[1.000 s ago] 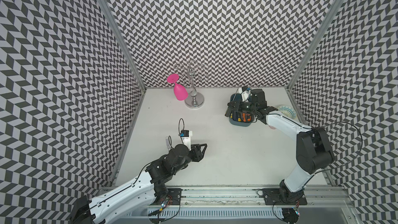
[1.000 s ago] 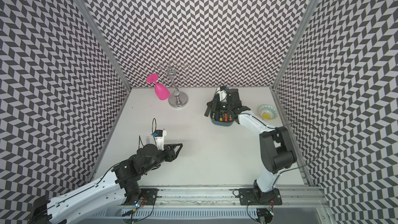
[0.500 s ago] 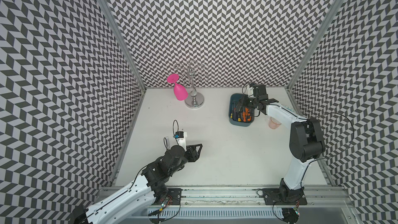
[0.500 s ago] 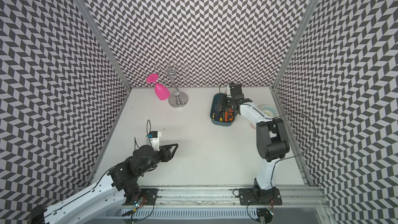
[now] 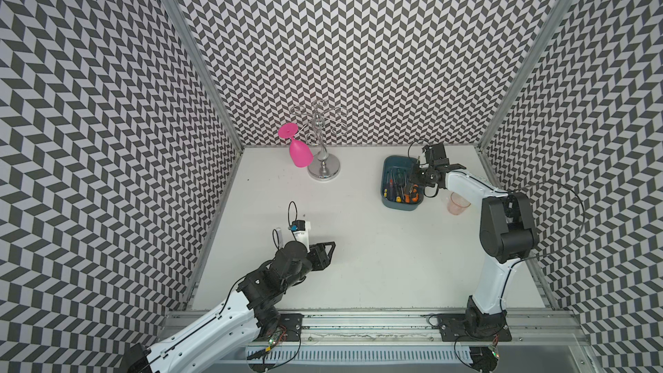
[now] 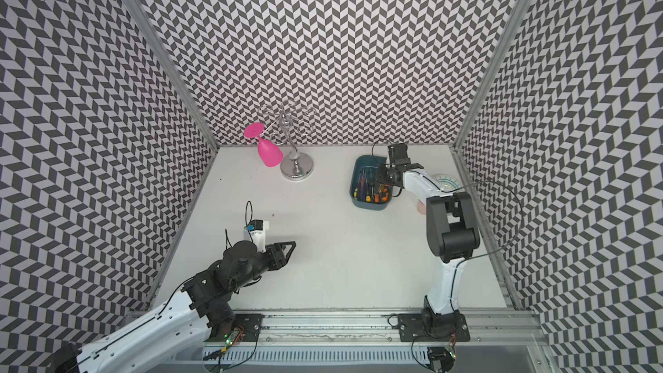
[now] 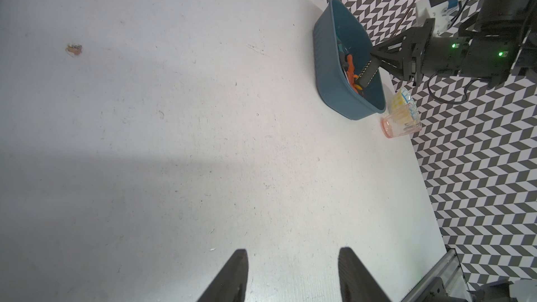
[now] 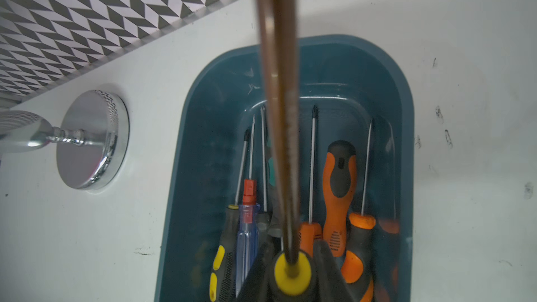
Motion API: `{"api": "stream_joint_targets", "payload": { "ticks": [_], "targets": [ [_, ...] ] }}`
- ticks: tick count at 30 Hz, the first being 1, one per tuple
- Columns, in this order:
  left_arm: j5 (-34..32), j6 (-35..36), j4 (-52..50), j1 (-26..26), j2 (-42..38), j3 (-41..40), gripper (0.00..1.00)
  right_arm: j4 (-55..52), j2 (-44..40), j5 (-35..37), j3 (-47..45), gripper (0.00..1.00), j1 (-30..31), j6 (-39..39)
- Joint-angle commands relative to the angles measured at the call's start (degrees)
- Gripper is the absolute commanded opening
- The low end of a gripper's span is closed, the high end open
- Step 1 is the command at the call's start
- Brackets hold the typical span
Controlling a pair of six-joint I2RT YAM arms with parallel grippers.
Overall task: Put the screwdriver on the desktop into the storage box
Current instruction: Place the screwdriver in the storage box.
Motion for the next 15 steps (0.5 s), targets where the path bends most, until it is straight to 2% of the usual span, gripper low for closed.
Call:
{"api": "stream_joint_targets", "payload": {
  "ticks": [1,8,15],
  "targets": [
    [0.7,0.0,0.5,0.5,-0.3,-0.3,0.53,1.1,0.7,1.2,0.1,0.23,0.0,-0.8],
    [1.0,-0.3,0.9,0.5,-0.2,-0.6,0.53,0.5,2.5,2.1,-0.3,0.29,-0.3,-0.9],
    [0.9,-0.5,1.0,0.8,0.1,-0.6,0.53,0.9,2.9,-0.1,-1.5,0.31,-0.3,-1.0]
  ]
}}
